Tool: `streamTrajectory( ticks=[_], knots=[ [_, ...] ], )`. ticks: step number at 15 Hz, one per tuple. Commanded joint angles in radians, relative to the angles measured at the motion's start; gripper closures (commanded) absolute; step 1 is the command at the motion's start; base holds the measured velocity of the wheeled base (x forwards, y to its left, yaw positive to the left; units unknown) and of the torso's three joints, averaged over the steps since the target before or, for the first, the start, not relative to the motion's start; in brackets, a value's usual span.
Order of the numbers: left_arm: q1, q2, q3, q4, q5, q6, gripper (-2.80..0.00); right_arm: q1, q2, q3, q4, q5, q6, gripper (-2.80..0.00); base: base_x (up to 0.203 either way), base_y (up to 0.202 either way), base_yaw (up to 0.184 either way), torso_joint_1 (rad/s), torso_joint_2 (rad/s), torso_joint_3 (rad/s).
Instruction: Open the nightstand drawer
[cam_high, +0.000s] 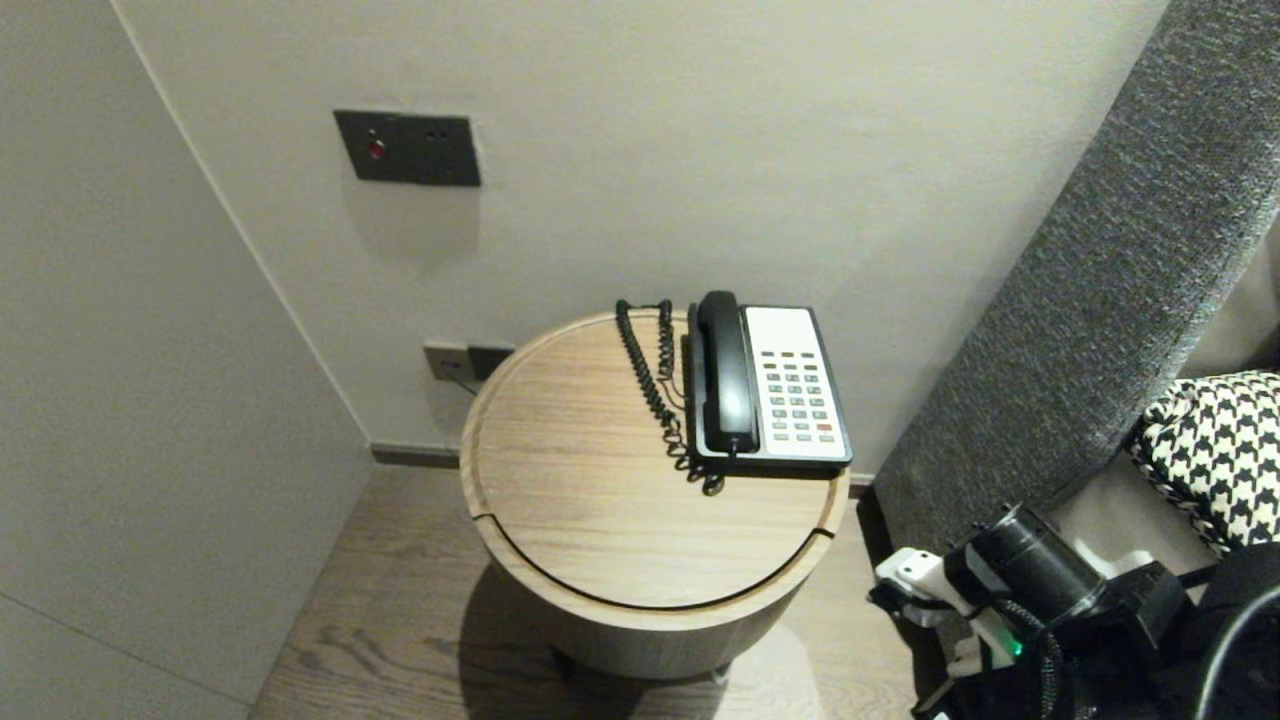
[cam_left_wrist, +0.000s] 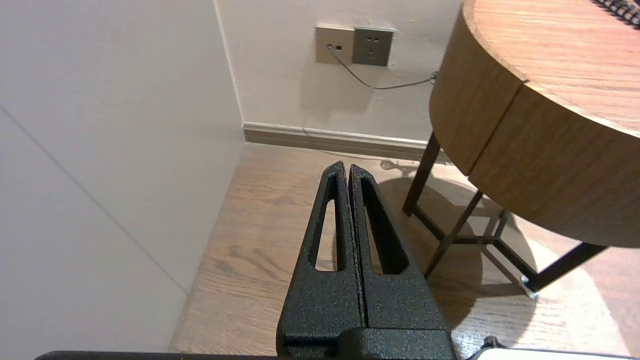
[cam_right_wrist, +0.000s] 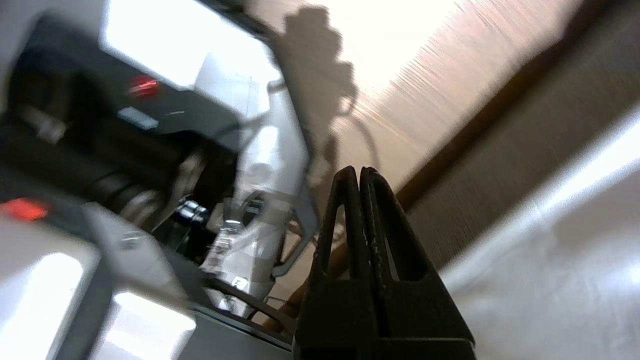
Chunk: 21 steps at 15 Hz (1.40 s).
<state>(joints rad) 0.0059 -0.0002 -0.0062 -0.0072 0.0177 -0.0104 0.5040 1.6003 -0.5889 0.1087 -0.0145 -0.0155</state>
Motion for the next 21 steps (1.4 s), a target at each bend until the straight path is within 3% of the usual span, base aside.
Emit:
streamTrajectory(
  ticks=[1, 4, 6, 9, 13, 17, 21],
  knots=[
    [0.000, -0.001, 0.000, 0.000, 0.001, 0.000, 0.00, -0.172, -0.080, 0.043, 0.003, -0.007, -0.013, 0.00, 0.000, 0.000, 0.000, 0.000, 0.00, 0.000],
    [0.000, -0.001, 0.000, 0.000, 0.001, 0.000, 0.00, -0.441, -0.149, 0.028, 0.003, -0.010, -0.104, 0.00, 0.000, 0.000, 0.000, 0.000, 0.00, 0.000],
    [0.000, -0.001, 0.000, 0.000, 0.001, 0.000, 0.00, -0.619, -0.194, -0.061, 0.006, -0.005, -0.188, 0.00, 0.000, 0.000, 0.000, 0.000, 0.00, 0.000],
    [0.000, -0.001, 0.000, 0.000, 0.001, 0.000, 0.00, -0.762, -0.247, -0.254, 0.012, 0.015, -0.232, 0.00, 0.000, 0.000, 0.000, 0.000, 0.00, 0.000],
    [0.000, -0.001, 0.000, 0.000, 0.001, 0.000, 0.00, -0.803, -0.340, -0.423, 0.017, 0.038, -0.225, 0.00, 0.000, 0.000, 0.000, 0.000, 0.00, 0.000],
    [0.000, -0.001, 0.000, 0.000, 0.001, 0.000, 0.00, -0.794, -0.436, -0.607, 0.116, 0.042, -0.144, 0.00, 0.000, 0.000, 0.000, 0.000, 0.00, 0.000],
    [0.000, -0.001, 0.000, 0.000, 0.001, 0.000, 0.00, -0.789, -0.588, -0.648, 0.164, 0.049, -0.106, 0.00, 0.000, 0.000, 0.000, 0.000, 0.00, 0.000]
  ],
)
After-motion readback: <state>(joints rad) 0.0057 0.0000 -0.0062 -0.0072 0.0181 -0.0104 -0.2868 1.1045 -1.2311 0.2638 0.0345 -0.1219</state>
